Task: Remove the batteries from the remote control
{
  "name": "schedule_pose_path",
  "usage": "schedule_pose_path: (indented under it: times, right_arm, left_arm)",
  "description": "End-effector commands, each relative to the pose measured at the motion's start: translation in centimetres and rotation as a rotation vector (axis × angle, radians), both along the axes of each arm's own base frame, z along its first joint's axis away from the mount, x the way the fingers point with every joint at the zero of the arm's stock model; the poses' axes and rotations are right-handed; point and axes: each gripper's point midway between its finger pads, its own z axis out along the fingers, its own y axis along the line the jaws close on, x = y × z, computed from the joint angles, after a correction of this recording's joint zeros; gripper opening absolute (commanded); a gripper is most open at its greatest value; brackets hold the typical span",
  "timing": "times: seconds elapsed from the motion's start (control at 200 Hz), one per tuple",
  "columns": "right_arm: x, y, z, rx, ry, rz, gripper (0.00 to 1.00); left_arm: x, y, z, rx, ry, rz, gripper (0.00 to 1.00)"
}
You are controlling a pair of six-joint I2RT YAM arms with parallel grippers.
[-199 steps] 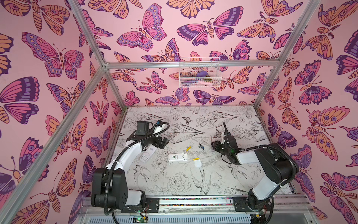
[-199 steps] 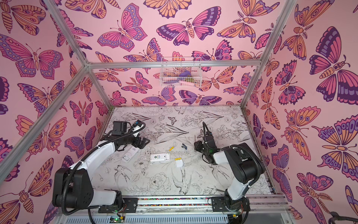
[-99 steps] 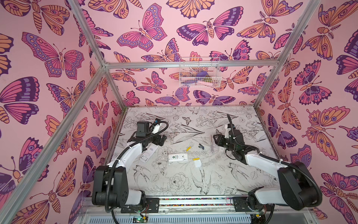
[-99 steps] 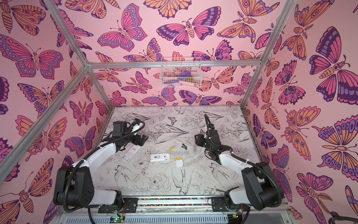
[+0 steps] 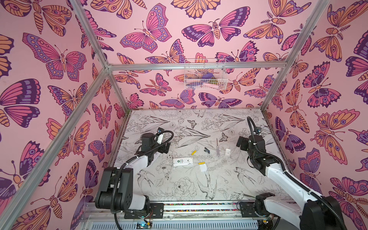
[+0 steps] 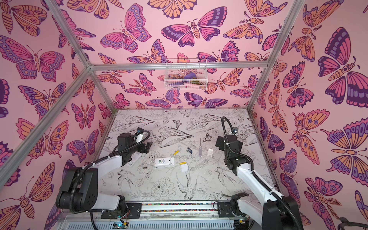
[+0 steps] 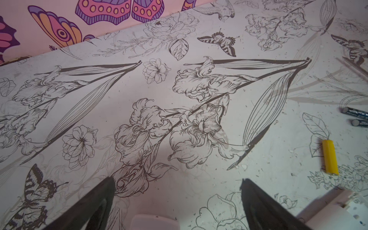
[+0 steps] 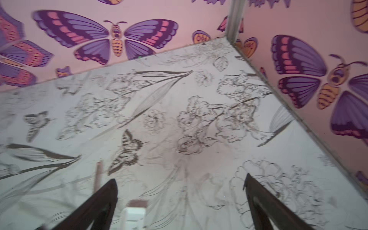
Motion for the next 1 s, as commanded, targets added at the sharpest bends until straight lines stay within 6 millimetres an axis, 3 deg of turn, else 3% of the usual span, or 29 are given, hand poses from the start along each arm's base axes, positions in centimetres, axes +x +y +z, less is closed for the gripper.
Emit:
schedule_pose_path:
  times: [0.0, 0.085, 0.276, 0.401, 0.581, 0.651, 0.701, 0.767, 0.972, 0.997]
  right_arm:
    - [0.7, -1.4, 0.4, -0.172, -0.057, 0.015, 0.99]
    - [0.8, -2.2, -0.2, -0.213, -0.104, 0.037, 0.99]
    - [1.1, -5.2, -1.7, -0.098, -0.162, -0.045, 0.99]
    - [2.5, -4.6, -2.3, -0.064, -0.202, 0.006, 0.99]
    - [4.2, -3.6, -5.7, -0.057, -0.146, 0.064, 0.99]
    - [4.8, -3.0, -5.6, -0.065, -0.162, 0.107, 0.99]
    - [4.8, -2.8, -5.8, -0.062, -0.133, 0.116, 0.99]
    - [4.8, -2.9, -5.9, -0.058, -0.102, 0.114, 0.99]
    - [4.8, -2.8, -5.9, -0.059, -0.116, 0.118, 0.99]
    - [4.8, -2.8, -5.9, -0.059, -0.115, 0.120, 0.99]
  left_arm:
    - [0.4, 0.8, -0.2, -0.012, -0.082, 0.036, 1.00]
    - [0.3, 1.3, 0.0, -0.016, -0.105, 0.059, 1.00]
    - [0.3, 2.7, 0.5, -0.018, -0.175, 0.145, 1.00]
    - [0.2, 3.4, 0.9, -0.024, -0.213, 0.185, 1.00]
    - [0.1, 3.8, 1.1, -0.084, -0.218, 0.173, 1.00]
    - [-0.3, 4.1, 1.4, -0.125, -0.258, 0.156, 1.00]
    - [-1.7, 3.8, -0.7, -0.121, -0.220, 0.133, 0.99]
    - [-1.4, 4.0, -0.4, -0.137, -0.271, 0.146, 0.99]
    - [-0.9, 4.8, -1.6, -0.146, -0.171, 0.192, 1.00]
    - [-0.2, 4.8, -0.7, -0.147, -0.190, 0.190, 1.00]
